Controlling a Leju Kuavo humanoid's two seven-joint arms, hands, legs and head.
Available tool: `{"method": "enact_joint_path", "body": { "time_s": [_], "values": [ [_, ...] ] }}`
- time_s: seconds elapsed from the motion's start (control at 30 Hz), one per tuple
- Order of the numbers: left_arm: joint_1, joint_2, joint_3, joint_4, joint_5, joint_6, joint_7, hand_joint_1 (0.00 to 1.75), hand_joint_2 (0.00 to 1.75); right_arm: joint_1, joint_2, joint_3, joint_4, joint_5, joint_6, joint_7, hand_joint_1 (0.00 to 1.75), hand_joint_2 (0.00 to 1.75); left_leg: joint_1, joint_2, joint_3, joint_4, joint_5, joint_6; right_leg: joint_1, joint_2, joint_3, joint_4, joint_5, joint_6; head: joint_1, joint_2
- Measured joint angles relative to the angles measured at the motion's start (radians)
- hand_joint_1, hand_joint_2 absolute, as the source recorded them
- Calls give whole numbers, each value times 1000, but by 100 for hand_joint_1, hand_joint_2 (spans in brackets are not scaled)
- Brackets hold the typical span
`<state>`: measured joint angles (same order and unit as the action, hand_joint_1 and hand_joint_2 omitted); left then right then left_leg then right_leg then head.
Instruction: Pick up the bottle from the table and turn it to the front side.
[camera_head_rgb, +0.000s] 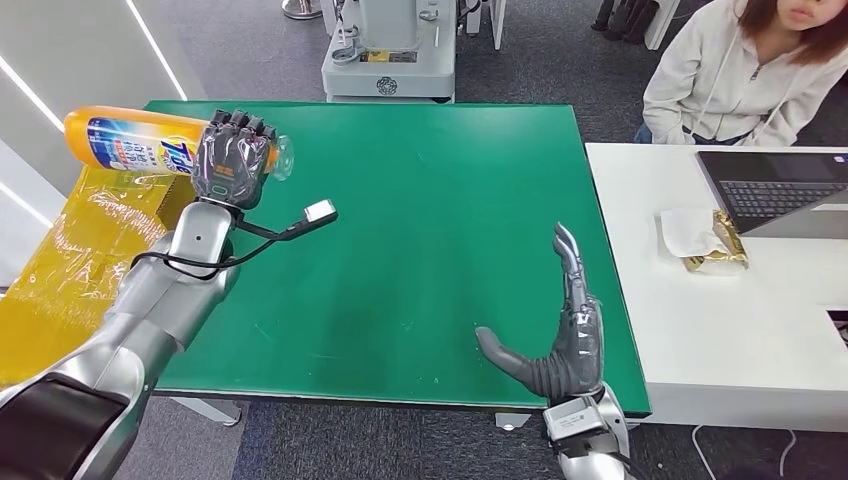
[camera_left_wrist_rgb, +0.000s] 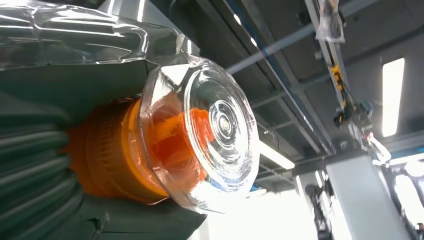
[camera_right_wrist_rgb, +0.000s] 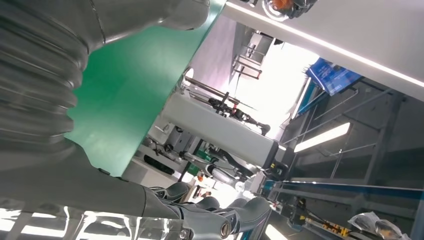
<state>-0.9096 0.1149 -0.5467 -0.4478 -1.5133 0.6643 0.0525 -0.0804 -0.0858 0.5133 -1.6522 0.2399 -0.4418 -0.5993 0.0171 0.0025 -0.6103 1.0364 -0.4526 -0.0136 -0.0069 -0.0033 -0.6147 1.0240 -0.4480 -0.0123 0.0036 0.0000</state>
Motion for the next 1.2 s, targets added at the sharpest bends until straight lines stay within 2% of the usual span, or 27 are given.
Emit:
{"method": "enact_joint_path", "body": {
  "time_s": [0.43, 0.7, 0.87, 1.2],
  "values": [
    [114, 44, -13, 64, 0, -72, 22, 175, 175, 91, -18, -26, -8, 1, 14, -21, 0, 175, 0, 0, 0, -1, 0, 0, 0, 1, -1, 0, -1, 0, 0, 0],
    [187, 104, -18, 91, 18, -80, 2, 175, 175, 168, -47, -35, -8, -32, -7, -71, 0, 175, 0, 1, 0, -1, -1, 0, 0, 1, -1, 0, -1, 0, 0, 0],
    [228, 146, -24, 109, 59, -82, -17, 175, 175, 194, -48, -35, -10, -31, -12, -73, 0, 175, 0, 1, 0, -1, -1, 0, 0, 1, -1, 0, -1, 0, 0, 0],
    [240, 152, -24, 124, 80, -132, -49, 175, 175, 194, -50, -33, -10, -31, 4, -68, 0, 175, 0, 0, -1, -1, 0, 0, 0, 0, -1, 0, -1, 0, 0, 0]
  ]
}}
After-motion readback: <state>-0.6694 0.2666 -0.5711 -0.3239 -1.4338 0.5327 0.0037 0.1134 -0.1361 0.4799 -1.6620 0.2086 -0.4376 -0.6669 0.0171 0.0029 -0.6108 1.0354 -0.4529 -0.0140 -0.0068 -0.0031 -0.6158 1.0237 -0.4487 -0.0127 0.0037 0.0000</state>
